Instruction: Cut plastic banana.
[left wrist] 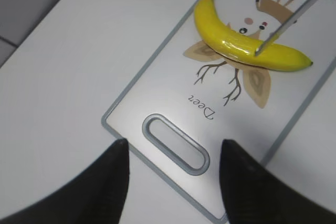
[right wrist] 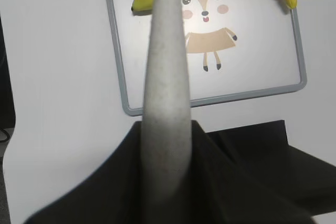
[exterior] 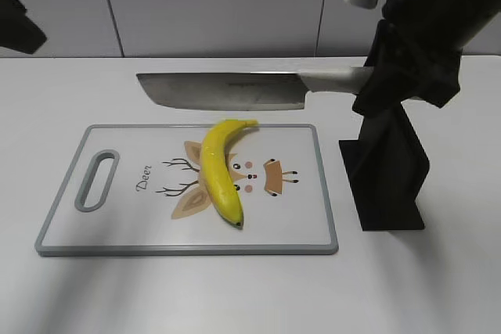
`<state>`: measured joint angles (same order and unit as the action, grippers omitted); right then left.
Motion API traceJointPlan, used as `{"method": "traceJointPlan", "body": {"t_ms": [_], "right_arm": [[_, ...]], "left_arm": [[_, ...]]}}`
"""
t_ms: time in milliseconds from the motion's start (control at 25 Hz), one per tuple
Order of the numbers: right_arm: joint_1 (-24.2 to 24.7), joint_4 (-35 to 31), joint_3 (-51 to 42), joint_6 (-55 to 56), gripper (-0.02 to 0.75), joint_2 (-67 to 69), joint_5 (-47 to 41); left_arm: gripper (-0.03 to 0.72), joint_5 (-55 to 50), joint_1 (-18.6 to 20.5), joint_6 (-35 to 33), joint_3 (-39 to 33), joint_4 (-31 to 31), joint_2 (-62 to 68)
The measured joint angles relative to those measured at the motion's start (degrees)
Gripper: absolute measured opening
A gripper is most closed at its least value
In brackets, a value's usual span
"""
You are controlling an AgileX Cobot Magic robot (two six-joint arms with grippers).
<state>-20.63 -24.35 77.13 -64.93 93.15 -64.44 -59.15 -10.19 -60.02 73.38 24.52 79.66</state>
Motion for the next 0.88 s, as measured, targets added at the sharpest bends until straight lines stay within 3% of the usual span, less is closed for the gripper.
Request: {"method": "traceJointPlan", "body": {"t_ms": [400, 880], "right_arm": [[0.0, -1.3, 5.0, -2.3, 0.179, 7.7, 1.4], [0.0, -5.1, 8.4, -8.9, 0.179, 10.8, 0.8]], "left_arm": [[0.536, 0.2, -12.5, -9.9, 5.9, -2.2, 13.0], [0.507, 5.0, -15.0, -12.9, 8.6, -4.4, 19.2]]}}
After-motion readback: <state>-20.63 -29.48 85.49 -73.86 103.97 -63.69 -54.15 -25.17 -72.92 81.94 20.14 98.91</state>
